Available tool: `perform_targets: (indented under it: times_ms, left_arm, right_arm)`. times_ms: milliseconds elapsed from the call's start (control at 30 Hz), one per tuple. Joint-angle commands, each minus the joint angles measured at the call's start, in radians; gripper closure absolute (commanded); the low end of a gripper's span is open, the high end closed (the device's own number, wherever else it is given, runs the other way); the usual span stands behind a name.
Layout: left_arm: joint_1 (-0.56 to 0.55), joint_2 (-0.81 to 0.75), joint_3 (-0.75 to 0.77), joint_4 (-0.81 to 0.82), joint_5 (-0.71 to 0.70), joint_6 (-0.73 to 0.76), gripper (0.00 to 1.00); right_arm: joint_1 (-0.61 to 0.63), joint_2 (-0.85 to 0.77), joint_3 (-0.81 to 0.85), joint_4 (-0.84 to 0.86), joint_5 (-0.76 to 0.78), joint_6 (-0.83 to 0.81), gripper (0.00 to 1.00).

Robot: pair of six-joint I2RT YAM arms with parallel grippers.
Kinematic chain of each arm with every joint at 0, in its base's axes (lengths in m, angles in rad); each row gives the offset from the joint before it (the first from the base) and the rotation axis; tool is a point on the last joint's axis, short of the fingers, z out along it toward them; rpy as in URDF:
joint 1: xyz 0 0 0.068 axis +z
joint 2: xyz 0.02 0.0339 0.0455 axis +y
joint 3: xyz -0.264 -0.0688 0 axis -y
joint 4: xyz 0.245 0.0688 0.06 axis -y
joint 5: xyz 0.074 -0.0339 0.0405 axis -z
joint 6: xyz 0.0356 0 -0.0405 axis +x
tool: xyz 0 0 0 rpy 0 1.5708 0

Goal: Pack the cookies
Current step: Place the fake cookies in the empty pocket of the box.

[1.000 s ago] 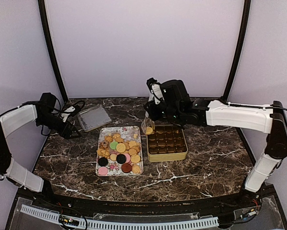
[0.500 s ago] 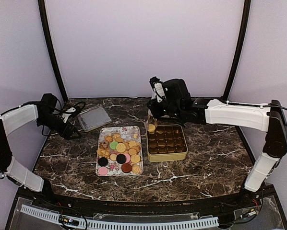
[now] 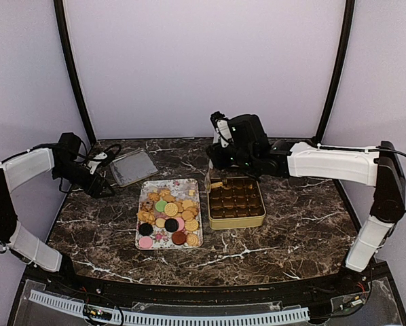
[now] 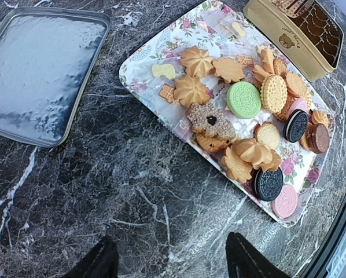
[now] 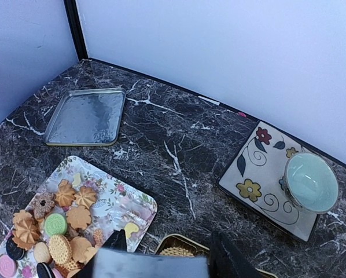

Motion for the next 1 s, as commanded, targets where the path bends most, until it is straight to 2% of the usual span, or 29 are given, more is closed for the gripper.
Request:
perform_targets:
  times_ms: [0,233,500,967]
  left_arm:
    - [0.004,-0.003,0.014,-0.035,0.023,0.000,0.34]
    - [0.006,-0.005,0.014,-0.039,0.023,0.002,0.34]
    - [0.006,-0.002,0.016,-0.035,0.032,-0.004,0.35]
    - [0.005,0.003,0.012,-0.031,0.034,-0.004,0.35]
  right_arm:
    - [-0.005,-0.002,-0.003,0.070,0.003,-0.002,0.51]
    - [-0.005,-0.039,-0.024,0.075,0.007,0.000,0.55]
    - [-0.005,-0.059,-0.045,0.084,0.025,-0.004,0.65]
    - [-0.005,-0.098,0.008,0.053,0.032,-0.047,0.66]
